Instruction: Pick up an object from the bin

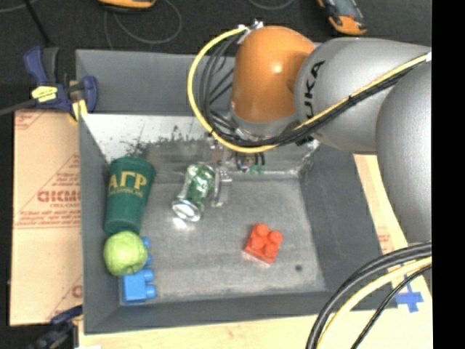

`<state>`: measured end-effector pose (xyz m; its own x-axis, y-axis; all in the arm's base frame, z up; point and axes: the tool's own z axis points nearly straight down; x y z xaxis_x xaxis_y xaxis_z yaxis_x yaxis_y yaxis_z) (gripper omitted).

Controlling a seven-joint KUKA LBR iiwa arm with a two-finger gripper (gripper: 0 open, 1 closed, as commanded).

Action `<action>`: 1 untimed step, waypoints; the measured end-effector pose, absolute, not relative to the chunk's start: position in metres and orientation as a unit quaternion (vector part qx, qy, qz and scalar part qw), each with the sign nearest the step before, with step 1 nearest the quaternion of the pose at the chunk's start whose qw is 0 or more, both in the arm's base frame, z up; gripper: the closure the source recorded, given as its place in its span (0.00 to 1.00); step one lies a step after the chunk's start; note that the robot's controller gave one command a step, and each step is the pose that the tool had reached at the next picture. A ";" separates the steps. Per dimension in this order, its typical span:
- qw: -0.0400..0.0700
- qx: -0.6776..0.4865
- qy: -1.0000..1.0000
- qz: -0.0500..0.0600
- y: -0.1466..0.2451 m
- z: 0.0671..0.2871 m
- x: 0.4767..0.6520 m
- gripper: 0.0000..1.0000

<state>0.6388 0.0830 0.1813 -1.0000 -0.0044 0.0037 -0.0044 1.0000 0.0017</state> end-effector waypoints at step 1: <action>-0.002 0.002 -1.000 -0.001 0.083 0.187 0.640 0.00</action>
Offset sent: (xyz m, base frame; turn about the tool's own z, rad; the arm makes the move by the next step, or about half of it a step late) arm 0.0160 -0.0138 -0.1113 -0.4222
